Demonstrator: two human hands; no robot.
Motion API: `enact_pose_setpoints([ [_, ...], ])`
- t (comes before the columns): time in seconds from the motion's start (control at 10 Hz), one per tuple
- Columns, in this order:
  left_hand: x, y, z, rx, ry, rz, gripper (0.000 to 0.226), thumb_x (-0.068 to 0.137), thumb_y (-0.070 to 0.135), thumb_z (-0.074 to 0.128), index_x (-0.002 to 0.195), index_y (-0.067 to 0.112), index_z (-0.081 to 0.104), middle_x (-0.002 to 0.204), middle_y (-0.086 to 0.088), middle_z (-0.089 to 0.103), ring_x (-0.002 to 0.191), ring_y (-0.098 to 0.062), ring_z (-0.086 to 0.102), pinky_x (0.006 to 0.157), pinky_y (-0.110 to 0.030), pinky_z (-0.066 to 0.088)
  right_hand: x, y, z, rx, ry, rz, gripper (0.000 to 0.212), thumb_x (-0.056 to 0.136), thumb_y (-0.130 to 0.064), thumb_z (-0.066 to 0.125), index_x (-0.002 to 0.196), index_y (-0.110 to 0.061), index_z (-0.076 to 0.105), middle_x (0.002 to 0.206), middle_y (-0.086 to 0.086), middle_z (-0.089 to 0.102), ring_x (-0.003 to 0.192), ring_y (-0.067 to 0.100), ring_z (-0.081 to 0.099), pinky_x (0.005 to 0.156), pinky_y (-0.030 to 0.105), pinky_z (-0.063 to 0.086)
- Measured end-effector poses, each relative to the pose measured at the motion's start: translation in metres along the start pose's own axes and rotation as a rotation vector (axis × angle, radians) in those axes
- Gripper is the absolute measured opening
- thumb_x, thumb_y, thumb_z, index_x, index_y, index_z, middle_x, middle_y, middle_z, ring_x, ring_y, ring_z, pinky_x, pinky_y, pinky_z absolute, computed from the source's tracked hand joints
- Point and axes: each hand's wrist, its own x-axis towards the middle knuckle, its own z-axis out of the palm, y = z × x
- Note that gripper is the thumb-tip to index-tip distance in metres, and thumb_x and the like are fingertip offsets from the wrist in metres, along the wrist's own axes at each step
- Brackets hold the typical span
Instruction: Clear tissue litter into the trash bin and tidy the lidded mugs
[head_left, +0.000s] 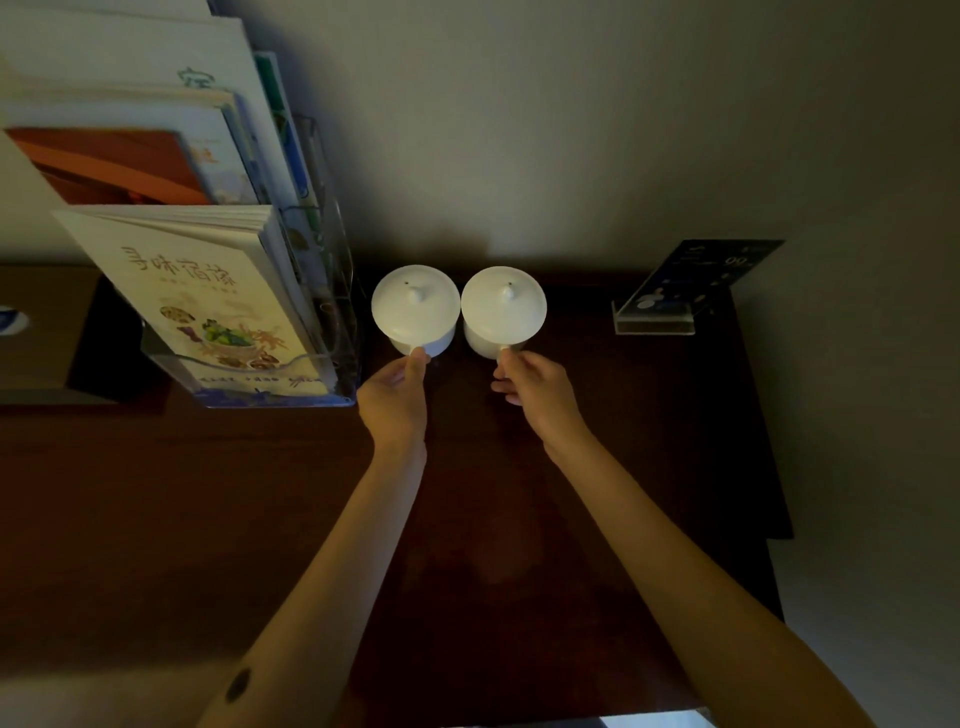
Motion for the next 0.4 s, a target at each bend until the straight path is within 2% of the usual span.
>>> enact_pose_setpoints([
  [0.1,0.002,0.001,-0.001,0.048,-0.01,0.001,0.031,0.085,0.032,0.061,0.106,0.01,0.064,0.093,0.007,0.058,0.092,-0.009,0.054,0.081,-0.027,0.04,0.0,0.001,-0.001,-0.01,-0.004,-0.007,0.024,0.095,-0.035,0.043,0.091,-0.018,0.059,0.098,0.001,0.062,0.092,0.016,0.062,0.089,0.037,0.048],
  [0.2,0.002,0.005,-0.003,0.052,-0.024,-0.007,0.029,0.085,0.031,0.06,0.105,0.009,0.065,0.089,0.008,0.06,0.09,-0.011,0.055,0.079,-0.028,0.04,-0.002,0.001,0.001,-0.002,0.006,-0.009,0.029,0.095,-0.037,0.041,0.105,-0.014,0.058,0.105,0.002,0.061,0.088,0.013,0.062,0.084,0.032,0.048],
  [0.3,-0.001,0.004,-0.011,0.094,-0.047,0.04,0.028,0.087,0.024,0.059,0.111,0.009,0.062,0.103,0.001,0.064,0.095,-0.011,0.055,0.088,-0.03,0.045,-0.008,0.002,0.001,0.006,0.025,0.003,0.034,0.096,-0.038,0.039,0.118,-0.015,0.051,0.106,0.0,0.058,0.082,0.009,0.061,0.077,0.028,0.048],
  [0.4,-0.005,0.001,-0.02,0.089,-0.077,0.047,0.026,0.088,0.017,0.057,0.113,0.01,0.06,0.109,-0.003,0.062,0.098,-0.013,0.054,0.094,-0.034,0.046,-0.013,0.007,0.001,0.023,0.04,0.005,0.029,0.096,-0.035,0.04,0.117,-0.018,0.05,0.103,-0.001,0.058,0.079,0.007,0.061,0.073,0.026,0.048],
])
